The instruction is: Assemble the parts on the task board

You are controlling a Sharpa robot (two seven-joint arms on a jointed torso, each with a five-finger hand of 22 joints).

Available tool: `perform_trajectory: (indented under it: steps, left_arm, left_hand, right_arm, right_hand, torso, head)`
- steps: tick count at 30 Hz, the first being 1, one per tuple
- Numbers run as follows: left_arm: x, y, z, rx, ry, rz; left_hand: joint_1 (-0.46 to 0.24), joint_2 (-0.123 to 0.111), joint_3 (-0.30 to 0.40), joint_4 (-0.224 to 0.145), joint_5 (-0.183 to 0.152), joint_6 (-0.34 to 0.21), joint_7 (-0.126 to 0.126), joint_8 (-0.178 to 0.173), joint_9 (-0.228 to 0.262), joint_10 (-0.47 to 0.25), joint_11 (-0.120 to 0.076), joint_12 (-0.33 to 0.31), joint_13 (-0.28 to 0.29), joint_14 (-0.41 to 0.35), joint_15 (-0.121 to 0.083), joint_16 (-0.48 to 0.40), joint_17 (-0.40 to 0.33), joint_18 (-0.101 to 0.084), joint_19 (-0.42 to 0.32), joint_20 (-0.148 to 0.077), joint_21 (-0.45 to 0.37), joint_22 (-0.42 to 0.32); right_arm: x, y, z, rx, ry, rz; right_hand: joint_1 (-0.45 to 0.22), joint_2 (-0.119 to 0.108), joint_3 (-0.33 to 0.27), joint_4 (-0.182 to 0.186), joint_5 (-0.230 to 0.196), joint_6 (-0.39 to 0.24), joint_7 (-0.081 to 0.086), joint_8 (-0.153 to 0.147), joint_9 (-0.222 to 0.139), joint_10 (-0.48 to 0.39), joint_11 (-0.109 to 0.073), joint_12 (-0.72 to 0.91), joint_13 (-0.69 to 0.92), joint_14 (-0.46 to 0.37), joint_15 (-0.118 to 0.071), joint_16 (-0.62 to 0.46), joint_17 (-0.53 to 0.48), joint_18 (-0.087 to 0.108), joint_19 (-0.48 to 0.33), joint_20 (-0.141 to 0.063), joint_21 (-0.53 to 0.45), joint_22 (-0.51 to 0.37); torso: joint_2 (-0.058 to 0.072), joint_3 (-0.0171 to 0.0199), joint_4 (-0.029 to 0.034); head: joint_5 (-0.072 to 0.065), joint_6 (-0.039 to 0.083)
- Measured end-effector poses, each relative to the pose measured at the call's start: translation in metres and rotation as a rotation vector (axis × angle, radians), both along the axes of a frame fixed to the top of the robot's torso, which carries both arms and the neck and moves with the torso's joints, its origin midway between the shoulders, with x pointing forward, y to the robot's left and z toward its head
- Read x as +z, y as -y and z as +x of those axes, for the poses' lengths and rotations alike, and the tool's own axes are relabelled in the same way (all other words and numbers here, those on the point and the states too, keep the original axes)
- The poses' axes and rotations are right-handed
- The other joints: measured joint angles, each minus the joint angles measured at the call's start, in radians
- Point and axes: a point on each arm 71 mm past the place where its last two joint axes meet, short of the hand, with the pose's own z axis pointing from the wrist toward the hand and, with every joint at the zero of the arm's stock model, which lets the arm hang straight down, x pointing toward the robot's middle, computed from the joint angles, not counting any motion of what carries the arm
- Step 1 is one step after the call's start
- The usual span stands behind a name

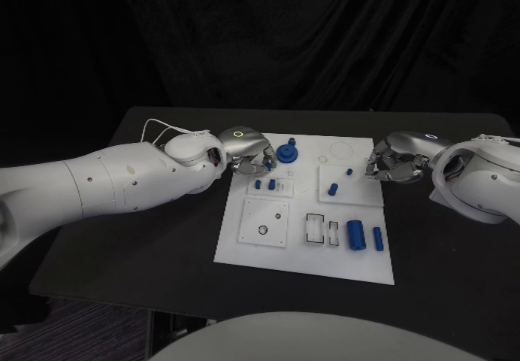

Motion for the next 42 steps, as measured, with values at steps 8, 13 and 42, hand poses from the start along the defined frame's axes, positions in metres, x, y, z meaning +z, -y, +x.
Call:
perform_trajectory:
  steps: [8, 13, 42]
  left_arm:
    - [-0.0013, 0.0024, 0.0007, -0.002, -0.006, 0.004]
    - [-0.0022, 0.0025, 0.002, 0.001, -0.009, 0.009]
    - [-0.0083, 0.0044, 0.0007, 0.003, -0.032, 0.018]
  left_hand:
    - [0.0, 0.0, 0.0, 0.0, 0.0, 0.0, 0.0, 0.0, 0.0, 0.0, 0.0, 0.0, -0.001, 0.0, 0.0, 0.0, 0.0, 0.0, 0.0, 0.0, 0.0, 0.0]
    - [0.0, 0.0, 0.0, 0.0, 0.0, 0.0, 0.0, -0.001, -0.001, 0.0, 0.0, 0.0, -0.001, 0.0, 0.0, 0.0, 0.0, 0.0, 0.0, 0.0, 0.0, 0.0]
    - [0.004, -0.004, 0.0, 0.0, 0.0, -0.007, -0.007, -0.01, -0.003, -0.004, 0.004, -0.009, -0.006, -0.003, 0.003, -0.004, -0.006, 0.0, 0.0, 0.0, -0.004, 0.0]
  right_arm:
    - [-0.0001, -0.0002, 0.0, 0.001, -0.001, 0.0]
    - [-0.0002, -0.0004, 0.0, 0.001, -0.002, 0.0]
    - [-0.0016, -0.0017, -0.0002, 0.005, -0.009, 0.0]
  right_hand:
    - [0.0, 0.0, 0.0, 0.0, 0.0, 0.0, 0.0, 0.0, 0.0, 0.0, 0.0, 0.0, 0.0, 0.0, 0.0, 0.0, 0.0, 0.0, 0.0, 0.0, -0.006, 0.0]
    - [0.0, 0.0, 0.0, 0.0, 0.0, 0.0, 0.0, 0.0, 0.0, 0.0, 0.0, 0.0, 0.0, 0.0, 0.0, 0.0, 0.0, 0.0, 0.0, 0.0, -0.006, 0.0]
    - [0.0, 0.0, 0.0, 0.0, 0.0, 0.0, 0.0, 0.0, 0.002, -0.003, -0.004, -0.004, -0.004, 0.0, 0.0, -0.004, 0.0, 0.0, -0.004, 0.004, -0.01, 0.0]
  torso:
    - [0.0, 0.0001, -0.0001]
    - [0.0, 0.0001, -0.0009]
    - [0.0, 0.0004, -0.0003]
  head:
    - [0.002, 0.0]
    - [0.003, 0.0]
    - [0.002, 0.0]
